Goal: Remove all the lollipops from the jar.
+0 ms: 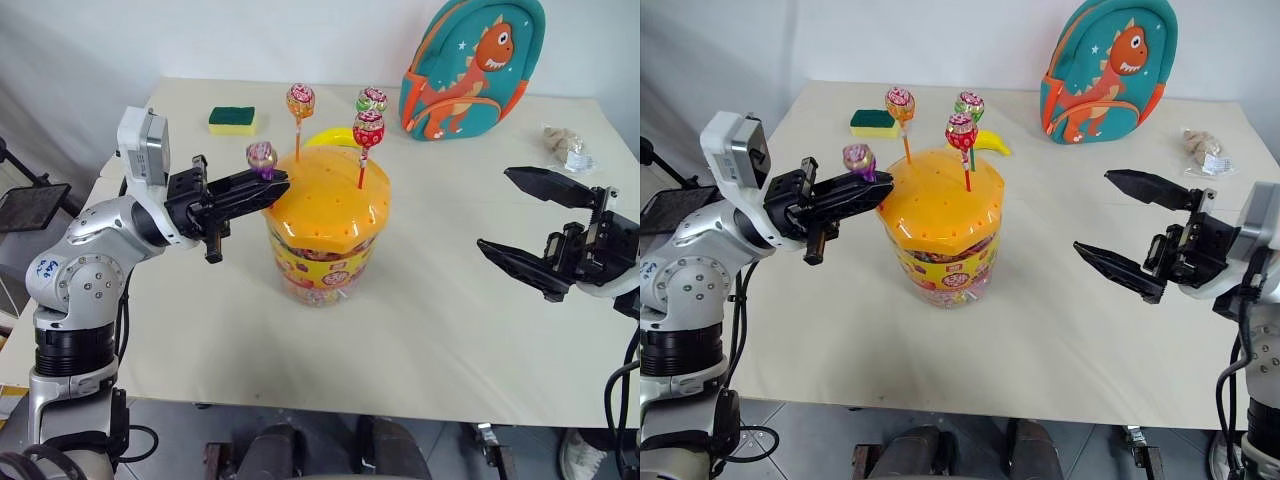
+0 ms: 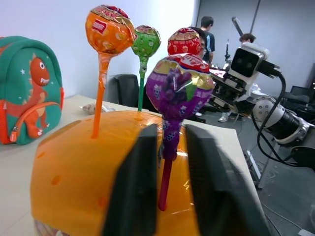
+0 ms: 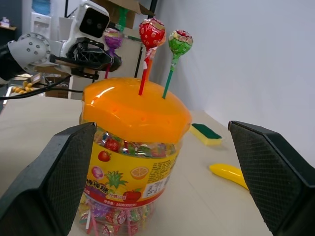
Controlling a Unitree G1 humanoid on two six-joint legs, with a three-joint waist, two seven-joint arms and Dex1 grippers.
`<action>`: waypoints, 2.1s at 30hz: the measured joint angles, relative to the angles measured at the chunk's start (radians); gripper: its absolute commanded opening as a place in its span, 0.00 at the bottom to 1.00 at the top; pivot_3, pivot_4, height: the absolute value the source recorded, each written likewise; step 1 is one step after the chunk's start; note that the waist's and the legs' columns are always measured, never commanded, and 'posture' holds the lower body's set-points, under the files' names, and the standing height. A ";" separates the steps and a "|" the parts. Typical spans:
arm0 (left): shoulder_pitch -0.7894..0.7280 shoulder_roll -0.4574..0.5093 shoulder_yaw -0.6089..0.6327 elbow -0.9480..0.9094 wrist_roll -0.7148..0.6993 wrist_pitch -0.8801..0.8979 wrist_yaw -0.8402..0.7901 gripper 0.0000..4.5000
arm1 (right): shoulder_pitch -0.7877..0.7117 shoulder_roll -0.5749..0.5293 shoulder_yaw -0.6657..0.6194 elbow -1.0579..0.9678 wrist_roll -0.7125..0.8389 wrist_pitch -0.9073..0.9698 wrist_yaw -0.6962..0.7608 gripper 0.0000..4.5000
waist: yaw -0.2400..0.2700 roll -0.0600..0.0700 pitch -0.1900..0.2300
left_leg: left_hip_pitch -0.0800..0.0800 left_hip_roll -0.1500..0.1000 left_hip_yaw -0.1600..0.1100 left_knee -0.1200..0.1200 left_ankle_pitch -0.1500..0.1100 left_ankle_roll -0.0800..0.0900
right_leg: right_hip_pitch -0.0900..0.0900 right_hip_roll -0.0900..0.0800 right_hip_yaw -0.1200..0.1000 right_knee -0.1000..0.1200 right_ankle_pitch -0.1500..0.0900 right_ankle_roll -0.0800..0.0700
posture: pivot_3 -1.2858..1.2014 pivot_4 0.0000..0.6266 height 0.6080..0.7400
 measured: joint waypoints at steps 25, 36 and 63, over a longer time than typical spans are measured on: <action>0.563 0.336 0.177 0.386 0.407 -0.017 0.151 0.01 | 0.022 0.068 0.144 0.004 -0.050 -0.069 0.195 1.00 | -0.015 -0.001 -0.001 | 0.000 0.001 -0.002 -0.005 -0.002 -0.002 | -0.003 -0.007 0.000 -0.001 -0.001 -0.001 | 0.52 0.24 1.00; 0.597 0.334 0.235 0.330 0.380 0.097 0.106 0.69 | 0.084 -0.002 0.091 0.017 -0.063 -0.063 0.250 1.00 | -0.026 -0.001 -0.001 | 0.002 0.001 0.000 -0.005 -0.003 -0.003 | -0.003 -0.007 0.002 0.000 -0.001 -0.002 | 0.52 0.24 1.00; -0.329 -0.061 -0.090 0.416 0.297 -0.151 -0.238 0.99 | 0.072 -0.037 -0.152 0.035 0.011 0.042 -0.031 1.00 | -0.002 -0.002 0.000 | -0.001 -0.004 0.004 -0.003 0.001 0.003 | -0.003 -0.003 -0.008 0.001 0.001 0.002 | 0.52 0.24 1.00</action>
